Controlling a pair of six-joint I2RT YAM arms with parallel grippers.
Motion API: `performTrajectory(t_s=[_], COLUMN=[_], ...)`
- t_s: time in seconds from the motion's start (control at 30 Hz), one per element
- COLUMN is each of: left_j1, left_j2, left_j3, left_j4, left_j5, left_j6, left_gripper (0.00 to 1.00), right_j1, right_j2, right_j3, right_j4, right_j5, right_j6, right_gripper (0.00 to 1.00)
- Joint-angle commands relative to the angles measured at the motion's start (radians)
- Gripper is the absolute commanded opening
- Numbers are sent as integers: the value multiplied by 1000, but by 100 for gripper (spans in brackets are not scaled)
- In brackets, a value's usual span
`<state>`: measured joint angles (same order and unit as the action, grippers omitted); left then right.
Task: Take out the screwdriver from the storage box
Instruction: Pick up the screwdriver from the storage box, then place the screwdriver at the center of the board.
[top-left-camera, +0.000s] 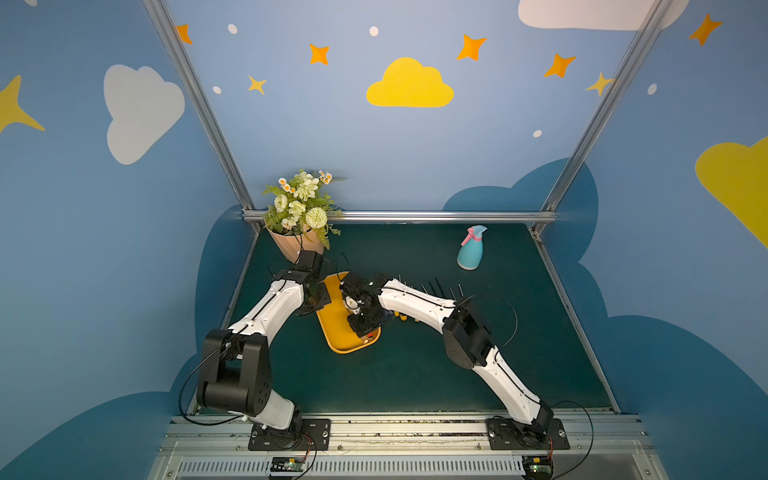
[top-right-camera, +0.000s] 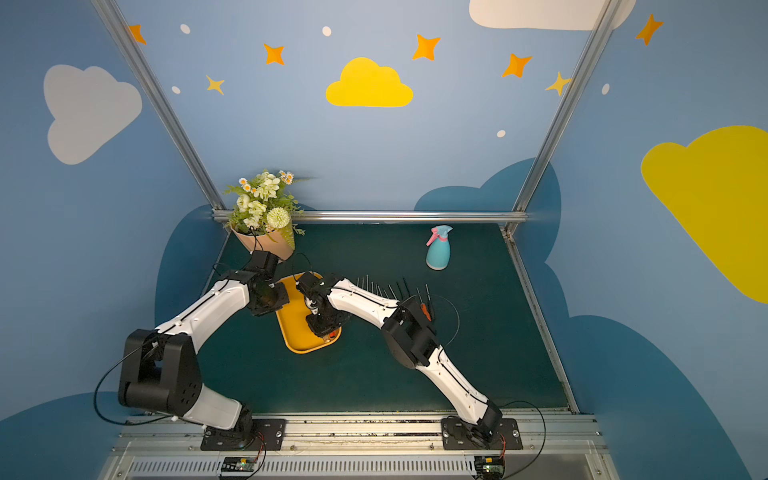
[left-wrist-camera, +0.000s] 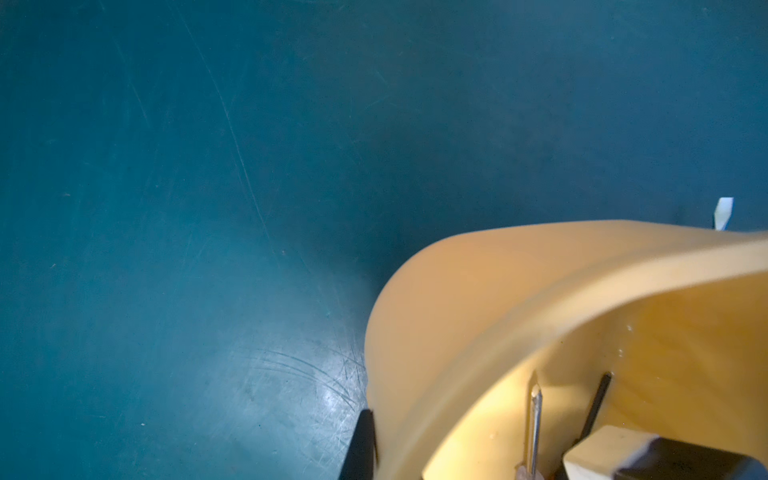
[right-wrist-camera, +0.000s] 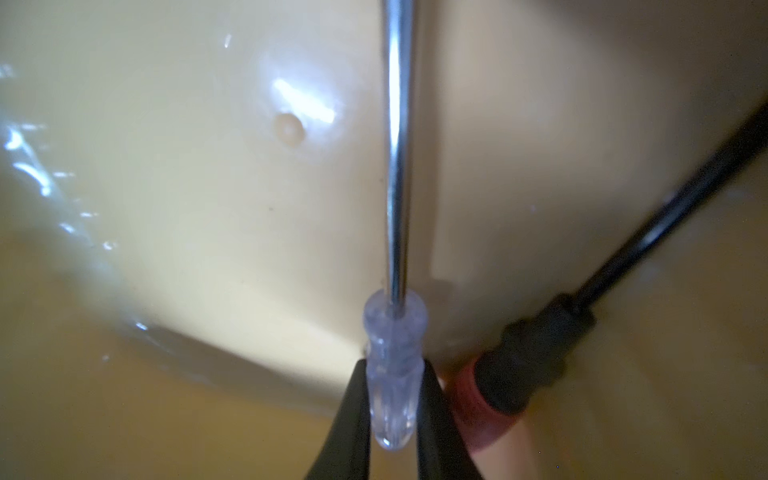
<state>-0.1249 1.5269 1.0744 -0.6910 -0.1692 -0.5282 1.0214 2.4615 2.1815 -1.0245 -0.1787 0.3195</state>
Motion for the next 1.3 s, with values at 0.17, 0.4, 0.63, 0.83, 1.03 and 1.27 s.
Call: performTrajectory(t_s=[0.17,0.4,0.63,0.83,1.03,1.27], left_j1=[2,3,11,28,46,79], left_j2=[-35,-27,-24,-51,-94,-144], left_j3=[-9,-10,-9,-33,-60,-84], left_j4=[-11,-12,-31,-39,-53,-68], left_j5=[4,-1,-12,-17,-24,-32], left_j6=[-6,-9,-4,3,10,14], left_gripper=[3,2,2,3,3,2], right_j1=[-27,-41,-57,-103,-146,-175], right_j2=[-154,-277,-368,-434,-407,-264], right_j3=[-135,-204,-227,-287,-282,-171], right_j4=[117,205,225,267,246,137], right_j5=[20,-32,-18,-30,-22,-26], right_j6=[-30,-39,-21,4,0,4], right_gripper=[0,0,0,0,0,0])
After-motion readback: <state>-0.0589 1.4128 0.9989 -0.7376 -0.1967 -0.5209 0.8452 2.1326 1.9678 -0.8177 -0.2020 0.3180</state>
